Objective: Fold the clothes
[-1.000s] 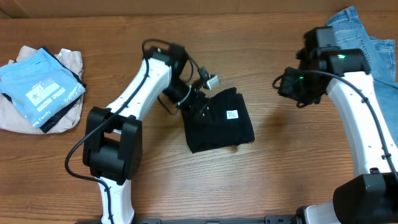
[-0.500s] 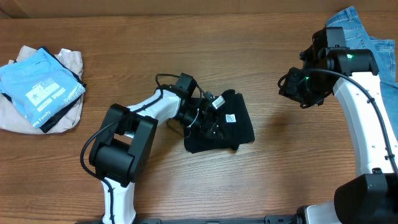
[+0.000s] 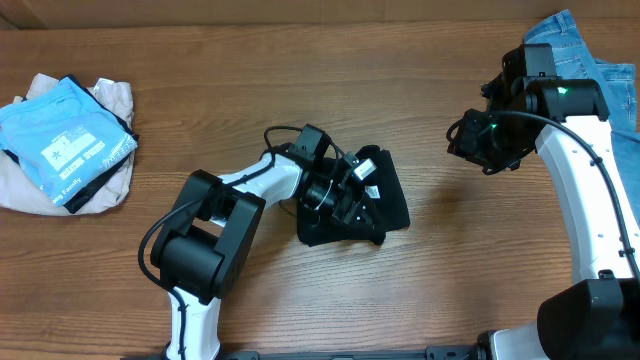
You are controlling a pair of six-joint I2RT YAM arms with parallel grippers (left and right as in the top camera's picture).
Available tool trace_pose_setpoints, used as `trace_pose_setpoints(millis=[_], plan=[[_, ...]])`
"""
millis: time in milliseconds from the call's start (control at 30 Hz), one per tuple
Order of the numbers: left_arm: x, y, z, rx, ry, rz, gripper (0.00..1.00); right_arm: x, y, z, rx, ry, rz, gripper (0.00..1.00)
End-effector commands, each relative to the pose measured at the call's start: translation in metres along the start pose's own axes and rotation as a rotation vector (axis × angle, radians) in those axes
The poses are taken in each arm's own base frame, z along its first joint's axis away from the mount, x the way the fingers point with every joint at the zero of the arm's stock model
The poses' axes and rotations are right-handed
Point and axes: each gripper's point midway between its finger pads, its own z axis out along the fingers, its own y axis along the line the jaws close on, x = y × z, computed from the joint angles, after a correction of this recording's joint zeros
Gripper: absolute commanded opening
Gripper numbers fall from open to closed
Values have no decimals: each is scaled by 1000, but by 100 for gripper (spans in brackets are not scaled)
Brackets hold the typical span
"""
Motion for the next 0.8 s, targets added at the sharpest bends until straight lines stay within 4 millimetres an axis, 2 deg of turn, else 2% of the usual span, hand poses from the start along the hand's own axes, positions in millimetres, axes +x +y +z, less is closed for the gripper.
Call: trace_pose_setpoints(millis=[0, 100, 200, 333, 433, 500, 600, 700, 767], plan=[[-26, -33, -13, -49, -20, 190, 100, -2, 4, -14, -18, -41, -31, 39], [-40, -49, -31, -216, -11, 266, 100, -2, 3, -14, -10, -43, -33, 39], [-58, -55, -59, -432, -20, 304, 100, -2, 3, -14, -11, -42, -34, 39], [-88, -53, -110, -694, -83, 334, 100, -1, 3, -14, -10, -41, -33, 39], [-107, -48, -144, -764, -154, 364, 100, -1, 3, -14, -10, -41, -33, 39], [-111, -34, -161, -783, -174, 361, 100, -1, 3, -14, -10, -41, -33, 39], [-106, -2, -170, -769, -144, 318, 100, -1, 3, -14, -10, -41, -33, 39], [-97, 18, -159, -701, -69, 359, 100, -2, 3, -14, -10, -42, -32, 39], [-95, 32, -158, -730, -26, 391, 100, -1, 3, -14, -10, -41, -32, 39]])
